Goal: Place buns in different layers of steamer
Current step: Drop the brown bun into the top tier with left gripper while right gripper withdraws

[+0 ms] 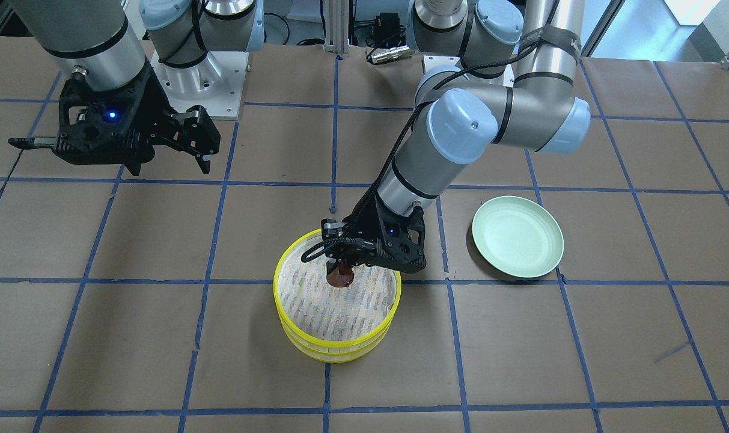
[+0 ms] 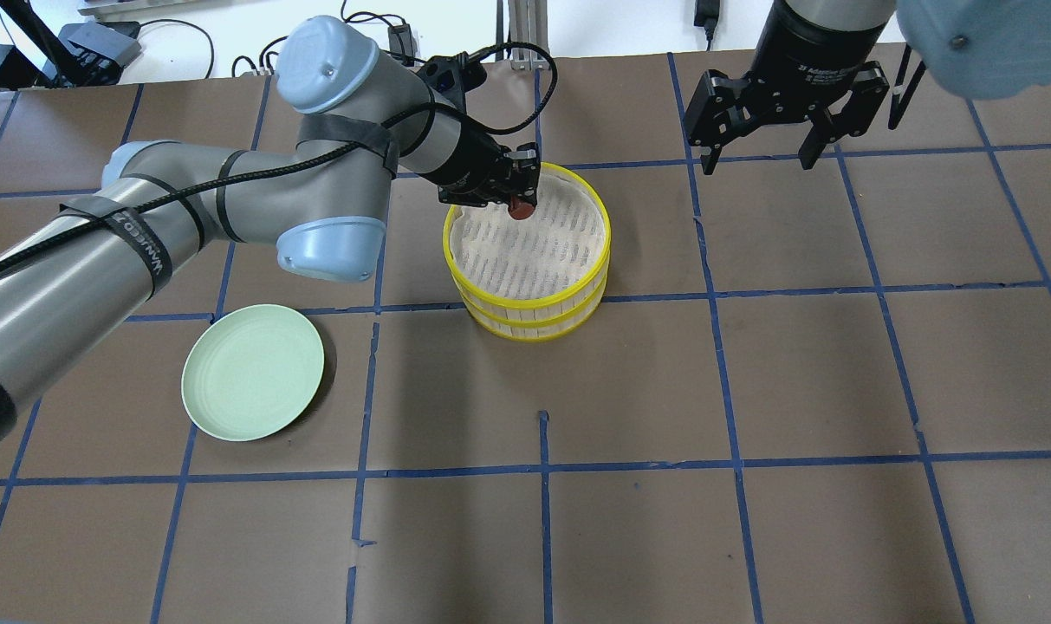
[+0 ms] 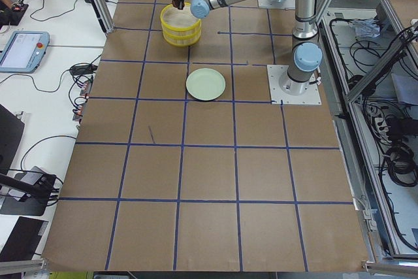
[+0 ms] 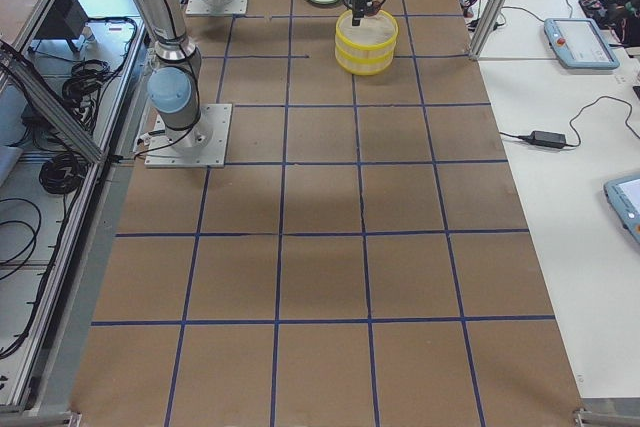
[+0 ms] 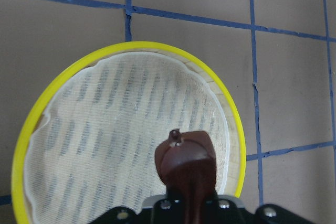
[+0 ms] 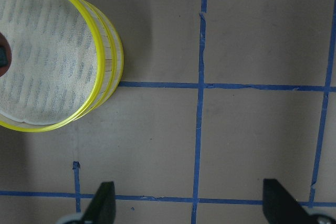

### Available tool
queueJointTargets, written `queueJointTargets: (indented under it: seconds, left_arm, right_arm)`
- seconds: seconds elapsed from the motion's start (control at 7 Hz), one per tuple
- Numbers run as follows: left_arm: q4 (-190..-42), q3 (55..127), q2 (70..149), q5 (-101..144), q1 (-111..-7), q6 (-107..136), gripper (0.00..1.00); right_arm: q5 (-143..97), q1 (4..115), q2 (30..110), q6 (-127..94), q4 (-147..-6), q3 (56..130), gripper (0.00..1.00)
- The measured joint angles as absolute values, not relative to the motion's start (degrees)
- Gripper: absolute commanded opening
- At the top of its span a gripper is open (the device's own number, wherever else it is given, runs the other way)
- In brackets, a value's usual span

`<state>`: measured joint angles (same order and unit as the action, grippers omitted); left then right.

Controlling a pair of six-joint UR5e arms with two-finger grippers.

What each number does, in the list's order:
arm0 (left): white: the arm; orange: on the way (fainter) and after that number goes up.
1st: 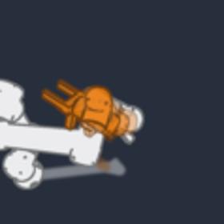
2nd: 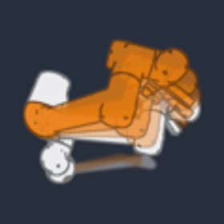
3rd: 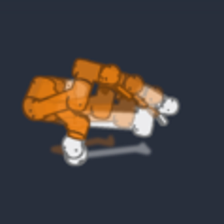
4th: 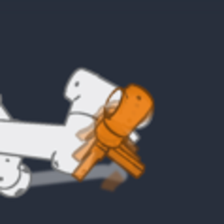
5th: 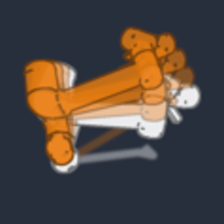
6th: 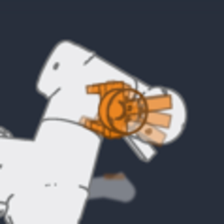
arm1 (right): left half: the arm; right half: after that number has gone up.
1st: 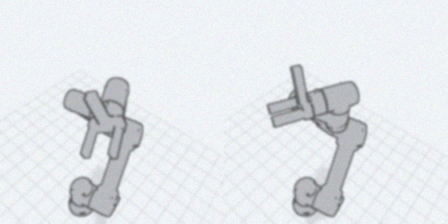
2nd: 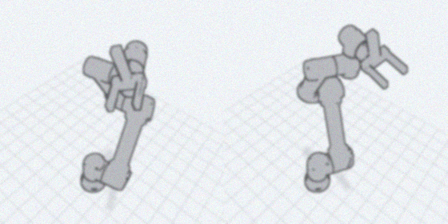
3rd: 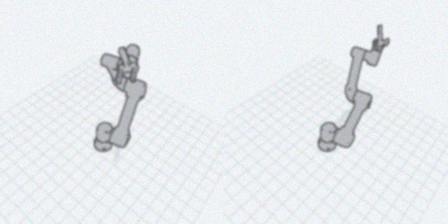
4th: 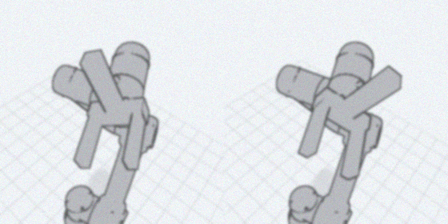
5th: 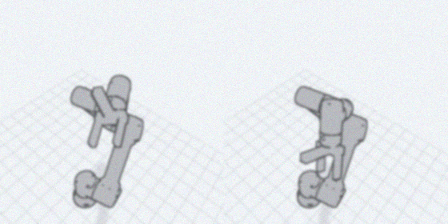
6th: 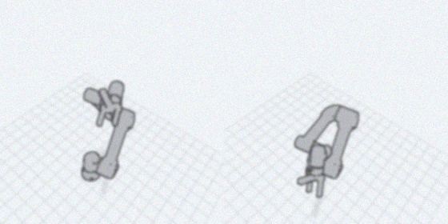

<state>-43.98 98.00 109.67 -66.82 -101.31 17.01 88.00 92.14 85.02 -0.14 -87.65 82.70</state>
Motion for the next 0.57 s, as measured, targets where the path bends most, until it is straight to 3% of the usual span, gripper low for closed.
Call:
queueJointTargets:
  seconds: [0.57]
  left_arm:
    - [-44.16,97.69,108.87,-75.57,-100.96,7.40,1.00]
  right_arm:
    - [88.34,91.33,85.80,0.05,-86.85,82.23,1.00]
